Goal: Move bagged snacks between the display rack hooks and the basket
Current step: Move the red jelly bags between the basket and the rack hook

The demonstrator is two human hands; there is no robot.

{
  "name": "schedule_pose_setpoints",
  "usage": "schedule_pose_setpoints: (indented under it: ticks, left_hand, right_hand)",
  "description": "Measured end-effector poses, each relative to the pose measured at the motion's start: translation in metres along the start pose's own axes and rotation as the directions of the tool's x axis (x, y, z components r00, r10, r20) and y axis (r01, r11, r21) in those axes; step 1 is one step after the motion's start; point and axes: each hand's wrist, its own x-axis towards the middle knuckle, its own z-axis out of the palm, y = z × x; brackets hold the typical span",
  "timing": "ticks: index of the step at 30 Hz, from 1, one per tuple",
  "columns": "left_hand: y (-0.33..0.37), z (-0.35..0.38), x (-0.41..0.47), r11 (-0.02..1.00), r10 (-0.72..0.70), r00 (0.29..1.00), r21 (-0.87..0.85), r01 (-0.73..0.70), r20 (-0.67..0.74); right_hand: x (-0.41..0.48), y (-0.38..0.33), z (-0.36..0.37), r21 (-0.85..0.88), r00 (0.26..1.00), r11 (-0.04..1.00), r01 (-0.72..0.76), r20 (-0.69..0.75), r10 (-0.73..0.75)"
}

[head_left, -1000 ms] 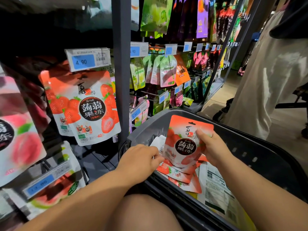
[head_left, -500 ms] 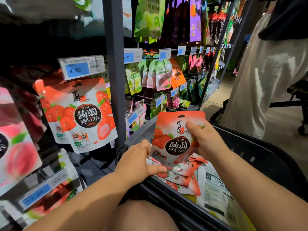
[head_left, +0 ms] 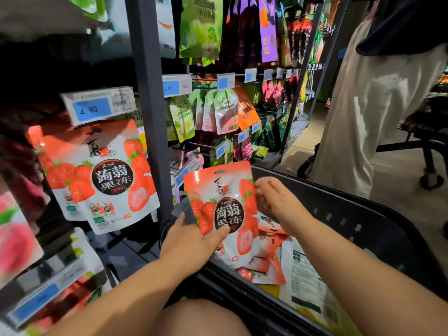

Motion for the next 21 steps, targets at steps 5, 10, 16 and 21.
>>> schedule_pose_setpoints:
  ticks: [5, 10, 16, 21]
  left_hand:
    - [0.004, 0.002, 0.004, 0.983, -0.159, 0.987, 0.087, 0.159, -0.015]
    - [0.015, -0.004, 0.001, 0.963, -0.156, 0.988, 0.224, 0.148, 0.019]
    - [0.019, -0.011, -0.004, 0.959, -0.150, 0.987, 0.253, 0.130, 0.063]
    - [0.023, -0.014, -0.009, 0.972, -0.152, 0.988, 0.188, 0.143, 0.032]
  right_hand:
    - [0.008, 0.064, -0.054, -0.657, 0.990, 0.742, -0.131, -0.049, 0.131]
    - [0.006, 0.089, -0.072, -0.791, 0.962, 0.574, -0.212, -0.065, 0.266]
    - [0.008, 0.101, -0.069, -0.728, 0.965, 0.638, -0.251, -0.138, 0.222]
    - [0.008, 0.086, -0.067, -0.648, 0.971, 0.729, -0.221, -0.218, 0.101]
